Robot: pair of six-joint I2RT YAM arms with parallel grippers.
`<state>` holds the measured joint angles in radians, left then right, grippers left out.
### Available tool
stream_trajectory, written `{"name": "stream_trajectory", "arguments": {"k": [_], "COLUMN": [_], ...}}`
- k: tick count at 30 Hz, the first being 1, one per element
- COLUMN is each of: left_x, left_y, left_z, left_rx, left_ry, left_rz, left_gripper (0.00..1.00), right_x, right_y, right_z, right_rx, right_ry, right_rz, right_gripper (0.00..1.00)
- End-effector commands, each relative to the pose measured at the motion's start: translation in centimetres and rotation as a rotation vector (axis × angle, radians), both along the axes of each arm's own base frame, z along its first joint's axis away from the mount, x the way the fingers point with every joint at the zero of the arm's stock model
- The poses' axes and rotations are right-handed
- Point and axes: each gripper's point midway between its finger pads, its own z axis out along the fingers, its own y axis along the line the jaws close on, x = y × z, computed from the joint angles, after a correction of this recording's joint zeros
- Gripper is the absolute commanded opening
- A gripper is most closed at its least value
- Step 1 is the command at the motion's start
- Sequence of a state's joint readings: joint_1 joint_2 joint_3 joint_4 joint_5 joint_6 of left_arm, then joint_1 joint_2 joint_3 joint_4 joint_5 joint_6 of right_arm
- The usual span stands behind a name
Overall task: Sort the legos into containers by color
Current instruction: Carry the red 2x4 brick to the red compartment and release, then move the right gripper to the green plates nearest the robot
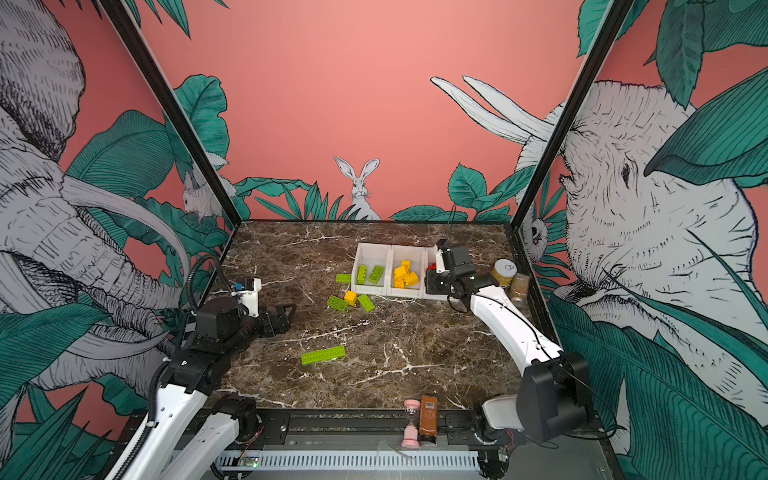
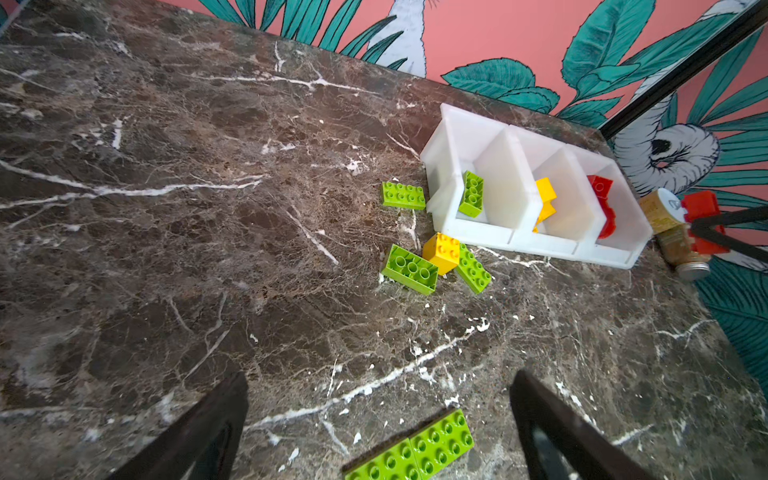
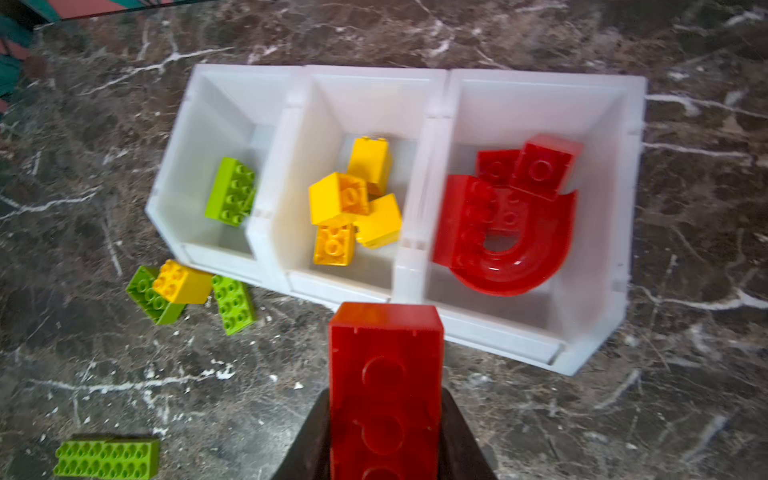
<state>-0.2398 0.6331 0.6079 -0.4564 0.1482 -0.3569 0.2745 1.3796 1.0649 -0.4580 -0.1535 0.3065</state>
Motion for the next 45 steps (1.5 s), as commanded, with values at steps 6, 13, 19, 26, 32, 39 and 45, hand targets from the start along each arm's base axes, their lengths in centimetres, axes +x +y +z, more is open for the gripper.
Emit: {"name": "stream_trajectory", "arguments": {"k": [6, 13, 19, 26, 32, 39, 45], "left_x": [1.4, 0.7, 0.3, 0.2, 0.1, -0.4, -2.4], "left_y": [1.0, 1.1, 1.9, 2.7, 3.8, 3.6, 7.3], "left_z": [0.5, -2.5, -3.2, -4.2, -4.3, -3.8, -2.1], "left_rx": [0.032, 0.013, 0.066, 0.123, 0.176, 0.149, 0.213], "left_ry": [-0.067, 0.035, 0.026, 0.023, -0.013, -0.07, -0.069], "left_rz": [0.062, 0.085, 0.101, 0.116, 0.149, 0.134, 0.312], "left_gripper": [0.99, 0.99, 0.99, 0.99, 0.99, 0.99, 0.99], "right_x": [4.0, 6.7, 7.5, 7.6, 4.0, -8.9, -14.7], "right_y": [-3.3, -4.2, -4.2, -4.9, -0.3, 14.9, 20.3], "right_z": [-3.4, -5.0, -5.5, -2.6, 3.5, 4.4, -0.1], "right_rx": [-0.057, -0.075, -0.091, -0.139, -0.056, 0.003, -0.065], "right_ry": [0.091, 0.1, 0.118, 0.079, -0.047, -0.231, -0.161], "right_rz": [-0.028, -0.058, -0.043, -0.041, 0.147, 0.801, 0.996], "right_gripper": [0.25, 0.27, 0.34, 0.63, 0.68, 0.71, 0.71]}}
